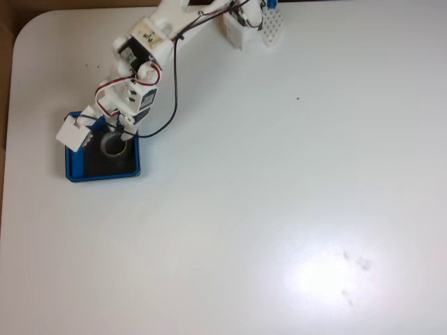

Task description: Pick the black tape roll and drop it in the blue box

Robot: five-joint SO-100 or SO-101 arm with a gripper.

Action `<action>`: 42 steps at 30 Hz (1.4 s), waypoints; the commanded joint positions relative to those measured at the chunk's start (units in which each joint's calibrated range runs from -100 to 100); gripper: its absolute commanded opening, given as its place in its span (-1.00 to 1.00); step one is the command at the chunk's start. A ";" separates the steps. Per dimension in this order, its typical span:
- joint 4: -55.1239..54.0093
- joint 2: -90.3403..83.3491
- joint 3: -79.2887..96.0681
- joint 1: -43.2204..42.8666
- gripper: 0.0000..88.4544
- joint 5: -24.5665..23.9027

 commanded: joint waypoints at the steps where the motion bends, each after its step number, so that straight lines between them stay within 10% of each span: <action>1: -1.45 -11.79 8.99 -0.22 -0.74 -0.18; 17: -32.97 -55.26 67.12 -1.00 -0.74 -0.01; 42: -34.04 -94.73 99.01 -9.01 -0.74 -0.01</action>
